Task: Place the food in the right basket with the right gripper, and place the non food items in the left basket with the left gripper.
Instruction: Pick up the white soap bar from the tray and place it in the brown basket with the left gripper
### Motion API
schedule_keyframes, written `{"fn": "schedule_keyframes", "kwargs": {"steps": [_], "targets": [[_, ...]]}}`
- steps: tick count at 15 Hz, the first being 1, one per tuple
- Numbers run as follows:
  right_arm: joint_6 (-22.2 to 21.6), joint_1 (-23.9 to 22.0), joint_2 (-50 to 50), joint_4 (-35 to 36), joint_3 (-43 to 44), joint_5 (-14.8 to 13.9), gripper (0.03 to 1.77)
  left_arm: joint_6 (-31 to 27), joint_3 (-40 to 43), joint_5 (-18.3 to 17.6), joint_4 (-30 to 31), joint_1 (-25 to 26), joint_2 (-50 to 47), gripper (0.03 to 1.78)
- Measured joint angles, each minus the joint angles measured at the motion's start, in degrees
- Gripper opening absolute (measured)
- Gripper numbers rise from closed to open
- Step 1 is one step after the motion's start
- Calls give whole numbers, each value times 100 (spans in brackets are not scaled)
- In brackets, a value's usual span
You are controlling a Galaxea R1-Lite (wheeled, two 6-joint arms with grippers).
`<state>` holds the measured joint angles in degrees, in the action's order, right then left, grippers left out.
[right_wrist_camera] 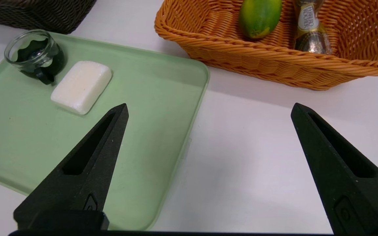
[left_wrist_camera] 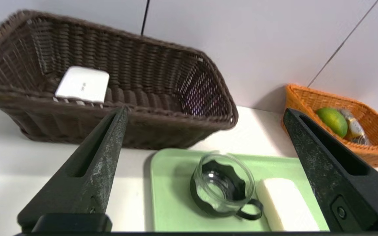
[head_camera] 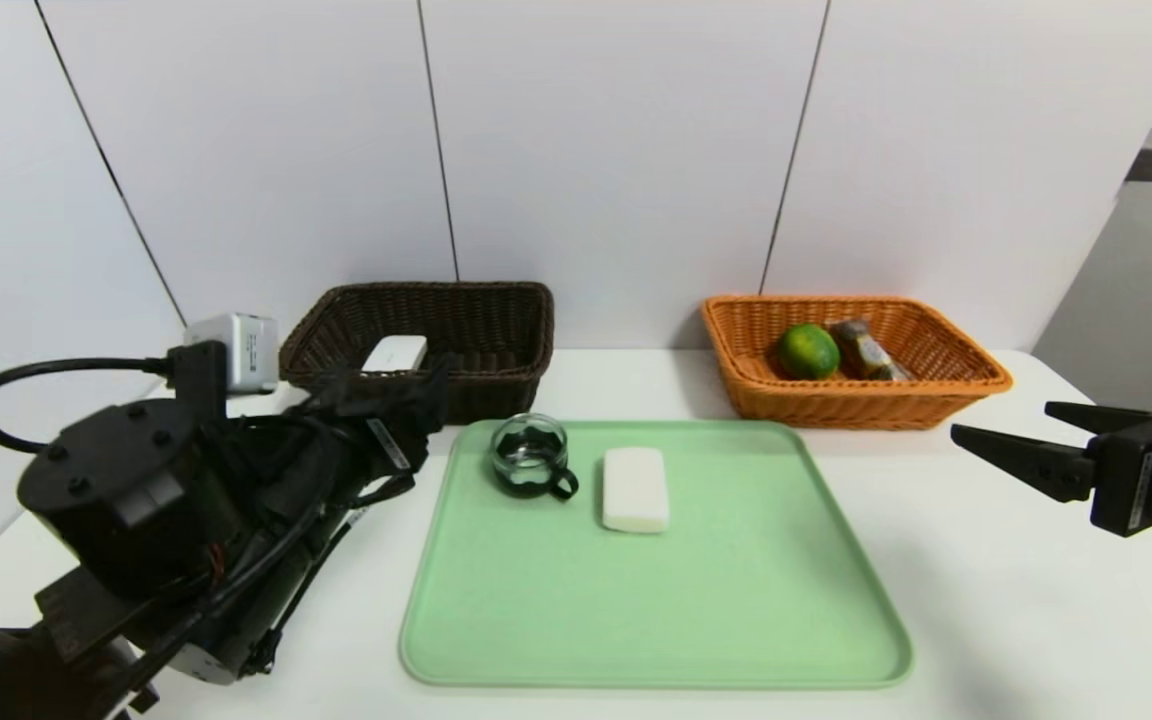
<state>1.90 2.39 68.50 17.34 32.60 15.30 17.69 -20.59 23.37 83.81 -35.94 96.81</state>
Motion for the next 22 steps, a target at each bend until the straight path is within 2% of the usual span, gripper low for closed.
{"fn": "schedule_keyframes", "kwargs": {"steps": [3, 12, 18, 22], "targets": [[7, -46, 52, 13, 12, -4, 171, 35, 119, 110, 316, -149, 680, 168], [7, -49, 145, 22, 20, 2, 171, 52, -416, 110, 336, -501, 2276, 169], [0, -49, 187, 30, 26, 0, 171, 33, -595, 138, 379, -499, 2693, 169], [-1, -49, 193, 29, 30, -4, 171, 63, -749, -100, 315, -533, 2698, 169]]}}
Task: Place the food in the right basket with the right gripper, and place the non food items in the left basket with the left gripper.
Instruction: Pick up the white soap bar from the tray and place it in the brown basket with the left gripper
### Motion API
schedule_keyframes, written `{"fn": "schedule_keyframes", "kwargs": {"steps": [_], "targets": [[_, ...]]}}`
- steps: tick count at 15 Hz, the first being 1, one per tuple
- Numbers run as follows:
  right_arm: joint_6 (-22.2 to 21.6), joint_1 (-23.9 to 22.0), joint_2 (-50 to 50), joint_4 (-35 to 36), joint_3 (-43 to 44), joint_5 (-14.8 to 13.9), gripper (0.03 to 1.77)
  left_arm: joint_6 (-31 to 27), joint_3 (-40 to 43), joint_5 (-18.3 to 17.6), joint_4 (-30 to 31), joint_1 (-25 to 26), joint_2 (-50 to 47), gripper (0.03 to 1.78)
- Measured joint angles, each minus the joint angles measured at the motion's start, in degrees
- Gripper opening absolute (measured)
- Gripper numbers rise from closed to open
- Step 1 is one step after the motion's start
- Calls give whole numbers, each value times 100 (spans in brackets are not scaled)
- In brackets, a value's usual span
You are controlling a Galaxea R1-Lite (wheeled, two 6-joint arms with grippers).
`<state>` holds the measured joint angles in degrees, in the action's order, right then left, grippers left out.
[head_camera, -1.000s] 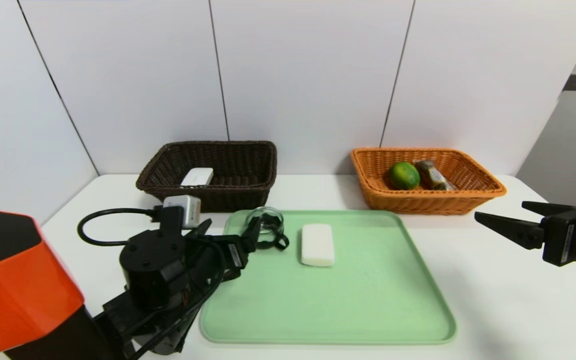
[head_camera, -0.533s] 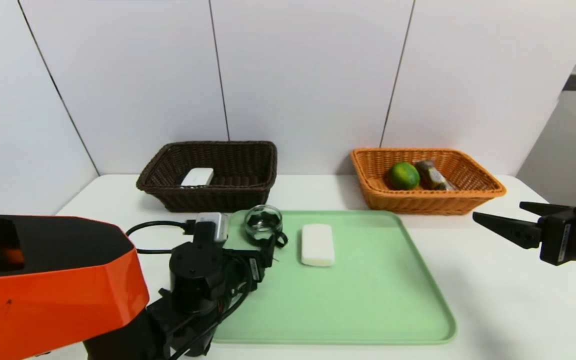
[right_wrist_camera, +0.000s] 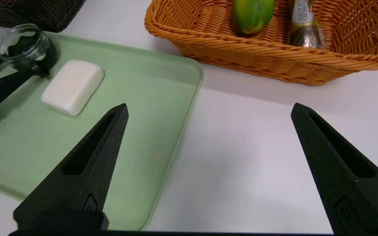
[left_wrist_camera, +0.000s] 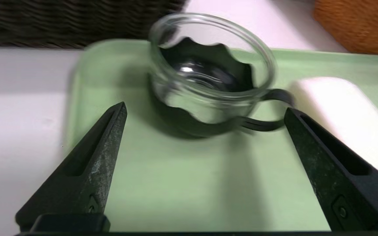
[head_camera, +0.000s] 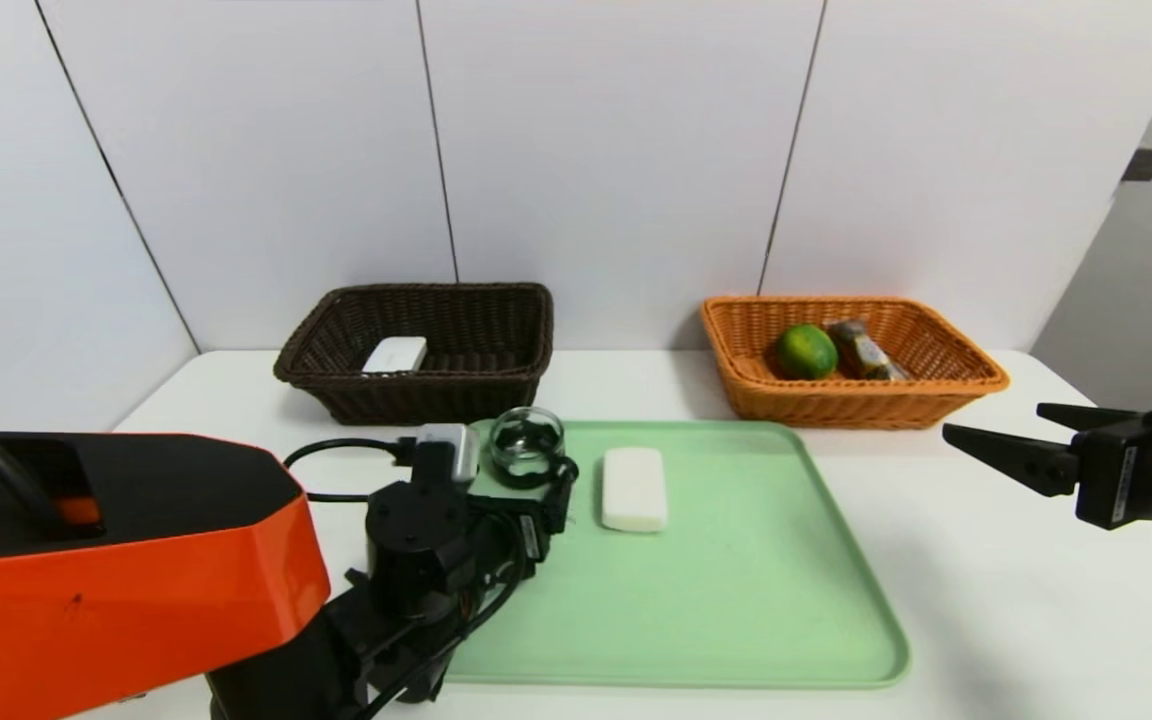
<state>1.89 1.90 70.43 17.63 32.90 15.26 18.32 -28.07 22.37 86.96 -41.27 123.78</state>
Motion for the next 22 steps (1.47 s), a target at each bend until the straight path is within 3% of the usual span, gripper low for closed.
{"fn": "schedule_keyframes", "kwargs": {"steps": [8, 12, 15, 20, 22], "targets": [[0, -1, -2, -7, 44, 2, 171, -146, 366, -66, 0, -178, -441, 169], [4, 0, -23, 4, 34, 28, 171, -1122, 302, -739, -333, -84, -1375, 169], [0, 0, -45, 0, 2, 20, 171, -1287, 243, -1006, -796, -55, -1692, 169], [1, 0, -63, -11, 11, 20, 171, -1213, 294, -970, -675, -44, -1414, 169], [6, 0, -63, -11, 0, 17, 171, -1200, 276, -1008, -212, -66, -1231, 169]]}}
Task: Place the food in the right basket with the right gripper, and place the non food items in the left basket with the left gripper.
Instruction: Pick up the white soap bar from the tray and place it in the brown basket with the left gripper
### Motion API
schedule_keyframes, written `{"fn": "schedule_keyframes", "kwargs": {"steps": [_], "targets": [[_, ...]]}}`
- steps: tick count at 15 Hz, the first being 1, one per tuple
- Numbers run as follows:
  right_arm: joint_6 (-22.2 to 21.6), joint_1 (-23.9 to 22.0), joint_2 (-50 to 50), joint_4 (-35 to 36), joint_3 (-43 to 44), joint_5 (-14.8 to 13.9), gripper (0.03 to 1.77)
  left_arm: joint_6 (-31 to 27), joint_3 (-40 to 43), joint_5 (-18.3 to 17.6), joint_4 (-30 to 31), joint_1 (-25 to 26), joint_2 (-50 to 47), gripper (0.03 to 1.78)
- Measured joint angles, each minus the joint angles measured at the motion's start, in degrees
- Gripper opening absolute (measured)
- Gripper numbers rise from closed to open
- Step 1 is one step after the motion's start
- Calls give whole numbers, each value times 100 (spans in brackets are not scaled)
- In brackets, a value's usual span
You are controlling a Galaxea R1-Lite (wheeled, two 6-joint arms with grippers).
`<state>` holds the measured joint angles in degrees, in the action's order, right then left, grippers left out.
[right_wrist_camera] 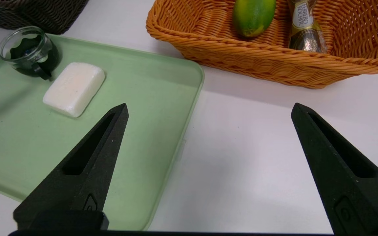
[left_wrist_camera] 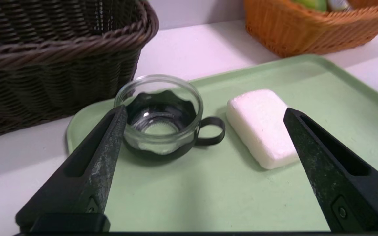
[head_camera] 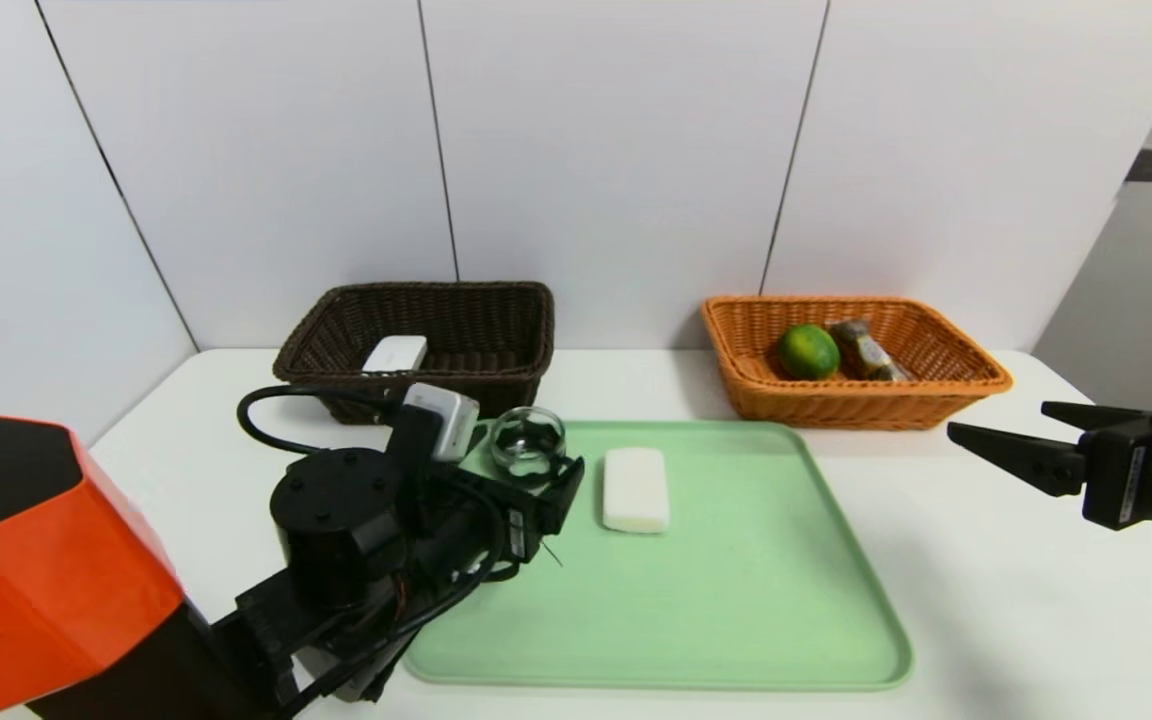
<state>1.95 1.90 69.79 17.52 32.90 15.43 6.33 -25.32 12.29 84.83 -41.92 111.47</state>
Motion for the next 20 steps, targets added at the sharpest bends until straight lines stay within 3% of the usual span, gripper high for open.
{"fn": "schedule_keyframes", "kwargs": {"steps": [7, 12, 14, 16, 19, 20], "targets": [[22, 2, 24, -29, -7, 2, 171, 356, 283, -243, 232, -283, 317, 169], [24, 0, 18, -27, -60, 0, 171, 240, 226, -240, 232, -400, 157, 169], [16, 0, 7, -7, -93, 18, 171, -167, -26, -243, -39, -422, -80, 135], [11, 0, -44, -10, -124, 27, 171, -438, -486, -245, -807, -490, -329, 107], [28, 30, -146, -21, -176, 39, 171, -496, -1765, -144, -2806, -747, -688, 76], [28, 46, -168, -16, -179, 38, 171, -495, -2321, -102, -3628, -842, -767, 34]]}}
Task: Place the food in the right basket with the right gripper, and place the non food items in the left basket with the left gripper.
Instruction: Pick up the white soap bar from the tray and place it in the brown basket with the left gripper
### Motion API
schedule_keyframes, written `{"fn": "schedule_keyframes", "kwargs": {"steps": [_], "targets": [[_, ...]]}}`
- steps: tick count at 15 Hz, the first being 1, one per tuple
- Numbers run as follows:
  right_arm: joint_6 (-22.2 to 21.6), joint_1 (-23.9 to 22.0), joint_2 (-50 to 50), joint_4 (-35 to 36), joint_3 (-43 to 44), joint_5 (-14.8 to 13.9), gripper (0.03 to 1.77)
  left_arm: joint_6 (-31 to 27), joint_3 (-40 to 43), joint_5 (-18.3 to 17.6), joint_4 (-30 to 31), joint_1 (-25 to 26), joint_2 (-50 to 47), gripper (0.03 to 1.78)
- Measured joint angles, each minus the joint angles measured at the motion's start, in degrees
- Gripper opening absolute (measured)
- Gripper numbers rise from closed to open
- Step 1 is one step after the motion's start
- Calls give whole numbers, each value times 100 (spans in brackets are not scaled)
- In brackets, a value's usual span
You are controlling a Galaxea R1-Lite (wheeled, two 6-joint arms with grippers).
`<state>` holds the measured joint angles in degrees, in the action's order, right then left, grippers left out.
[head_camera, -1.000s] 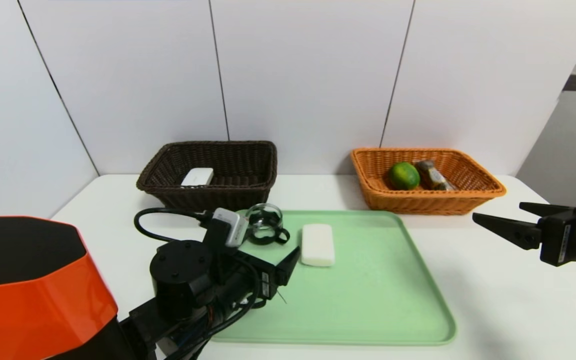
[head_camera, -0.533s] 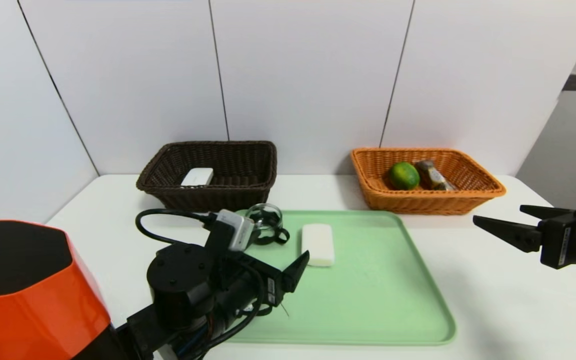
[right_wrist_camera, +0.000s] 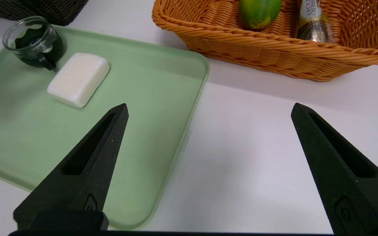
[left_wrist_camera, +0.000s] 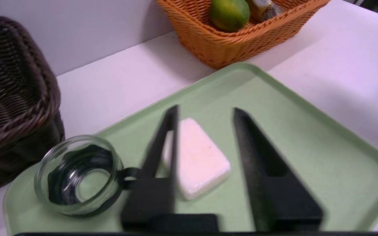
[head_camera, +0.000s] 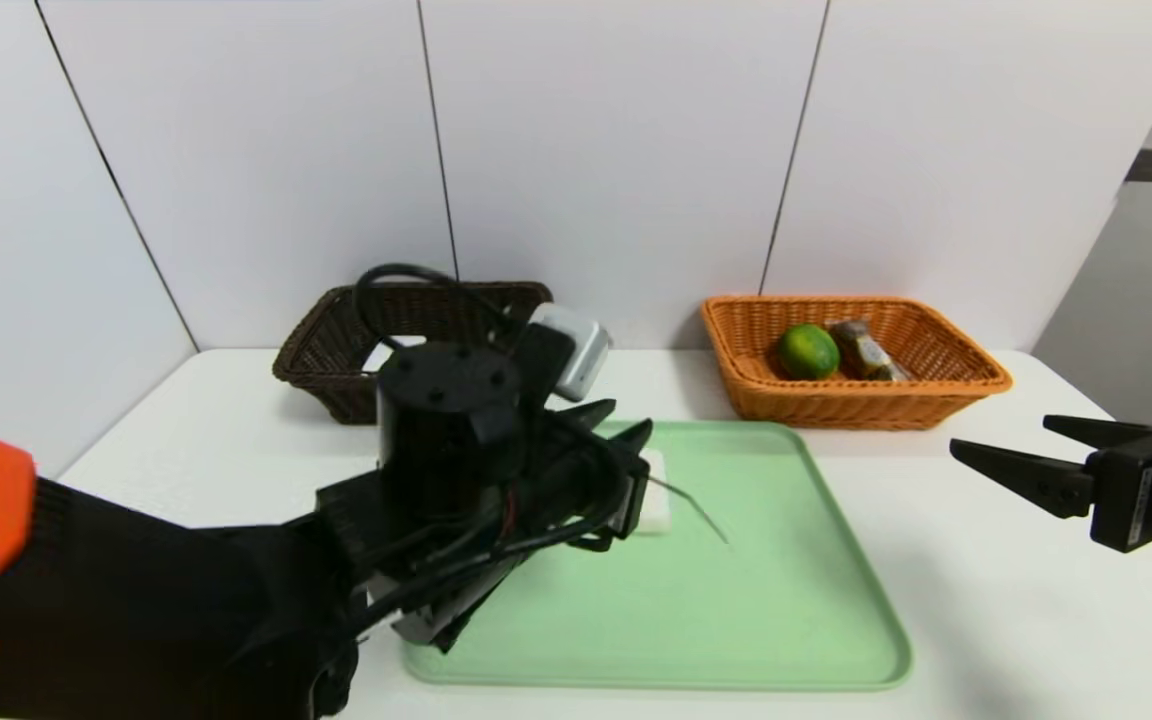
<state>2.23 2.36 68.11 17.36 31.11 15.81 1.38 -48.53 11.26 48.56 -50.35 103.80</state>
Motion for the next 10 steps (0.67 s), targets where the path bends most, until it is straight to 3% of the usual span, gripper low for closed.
{"fn": "schedule_keyframes", "kwargs": {"steps": [1, 4, 6, 8, 9, 10], "targets": [[-2, 11, -13, 5, -9, -5, 171, 18, -546, 33, -768, -78, -35, 9], [-30, 17, -28, 9, -24, 1, 171, 341, -2153, 163, -2899, -310, 206, 4], [-30, 17, -17, 6, -72, 22, 171, 650, -2784, 232, -3933, -452, 629, 4], [-17, 28, -6, 24, -110, 41, 171, 746, -3010, 395, -4300, -588, 968, 4], [-22, 30, -4, 13, -116, 45, 171, 766, -3029, 452, -4311, -644, 1073, 12], [-23, 33, -4, 9, -124, 45, 171, 807, -3027, 469, -4313, -668, 1147, 31]]}}
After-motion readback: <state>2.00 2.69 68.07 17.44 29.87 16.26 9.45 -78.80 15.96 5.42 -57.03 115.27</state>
